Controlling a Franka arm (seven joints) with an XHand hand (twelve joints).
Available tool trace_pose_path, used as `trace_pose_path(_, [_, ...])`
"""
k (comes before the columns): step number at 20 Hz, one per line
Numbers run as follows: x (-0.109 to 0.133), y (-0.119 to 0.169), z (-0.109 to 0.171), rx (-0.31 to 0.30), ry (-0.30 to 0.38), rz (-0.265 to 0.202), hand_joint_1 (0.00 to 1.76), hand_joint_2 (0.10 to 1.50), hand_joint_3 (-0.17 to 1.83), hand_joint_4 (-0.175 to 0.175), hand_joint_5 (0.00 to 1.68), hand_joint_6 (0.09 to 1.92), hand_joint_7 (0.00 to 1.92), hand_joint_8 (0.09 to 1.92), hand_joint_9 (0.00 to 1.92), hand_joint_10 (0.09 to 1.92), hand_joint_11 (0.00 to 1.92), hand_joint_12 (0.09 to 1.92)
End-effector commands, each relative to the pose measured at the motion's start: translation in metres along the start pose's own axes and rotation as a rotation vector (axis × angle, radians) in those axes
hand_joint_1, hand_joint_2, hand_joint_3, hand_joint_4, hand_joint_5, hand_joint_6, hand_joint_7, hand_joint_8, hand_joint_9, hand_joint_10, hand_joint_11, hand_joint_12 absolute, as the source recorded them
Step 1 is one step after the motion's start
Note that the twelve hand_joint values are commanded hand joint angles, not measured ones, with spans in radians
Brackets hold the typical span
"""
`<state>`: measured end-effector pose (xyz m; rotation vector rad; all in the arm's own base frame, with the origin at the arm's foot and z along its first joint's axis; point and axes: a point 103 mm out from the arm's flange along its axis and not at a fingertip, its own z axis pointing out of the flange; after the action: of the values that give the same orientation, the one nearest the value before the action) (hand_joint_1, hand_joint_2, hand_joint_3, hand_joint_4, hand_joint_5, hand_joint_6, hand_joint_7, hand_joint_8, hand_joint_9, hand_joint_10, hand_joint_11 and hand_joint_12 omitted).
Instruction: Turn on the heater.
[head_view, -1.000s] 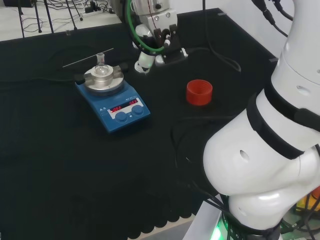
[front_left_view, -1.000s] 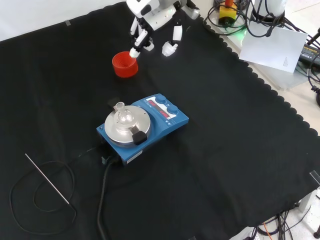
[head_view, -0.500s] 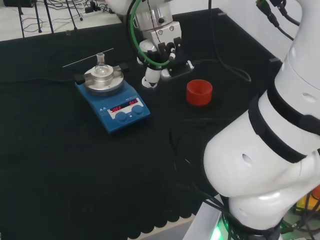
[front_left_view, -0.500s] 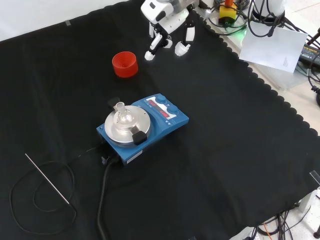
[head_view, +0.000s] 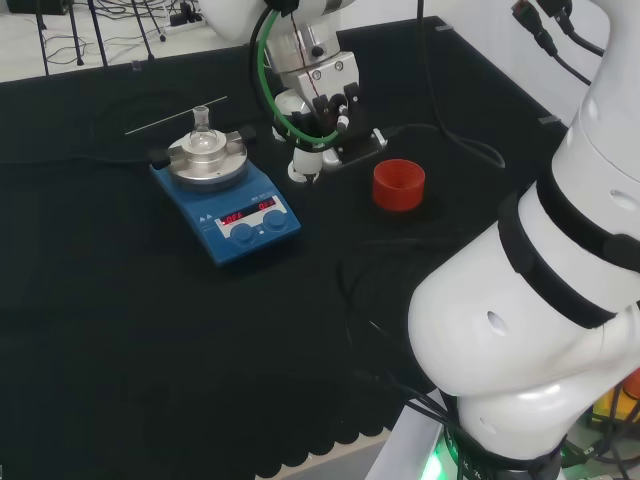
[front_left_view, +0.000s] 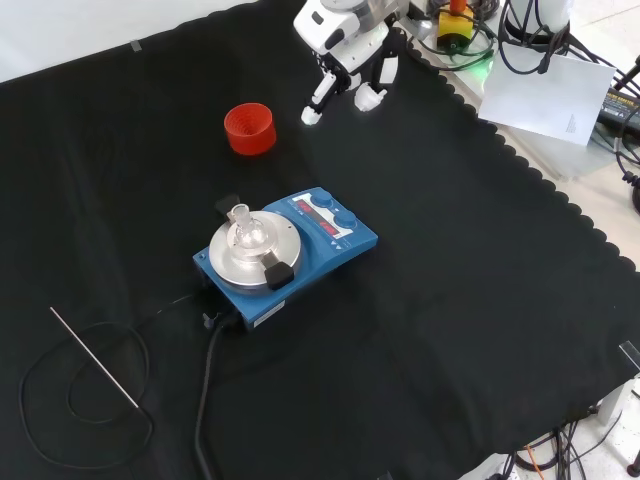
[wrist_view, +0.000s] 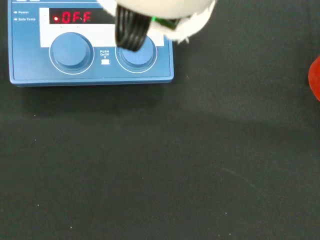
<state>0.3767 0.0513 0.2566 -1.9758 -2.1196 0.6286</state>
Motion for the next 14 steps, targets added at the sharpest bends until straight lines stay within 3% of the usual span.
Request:
trace_pose_path(1, [0.008,0.0,0.004,0.026,-0.019,-0.028,1.26,0.79,0.72,-0.078,0.45,0.35,1.49,1.53,1.61,1.39,1.58,1.08])
trace_pose_path(3, [0.009,0.001,0.006,0.042,-0.02,-0.046,1.32,0.79,0.78,-0.069,0.36,0.54,1.5,1.58,1.62,1.44,1.51,1.17])
trace_pose_path(6, [0.012,0.002,0.01,0.076,-0.021,-0.071,1.37,0.76,0.85,-0.056,0.28,0.64,1.51,1.62,1.62,1.46,1.47,1.24])
trace_pose_path(14, [0.025,0.008,0.02,0.166,-0.026,-0.117,1.39,0.72,0.96,-0.036,0.22,0.55,1.53,1.63,1.63,1.48,1.45,1.28])
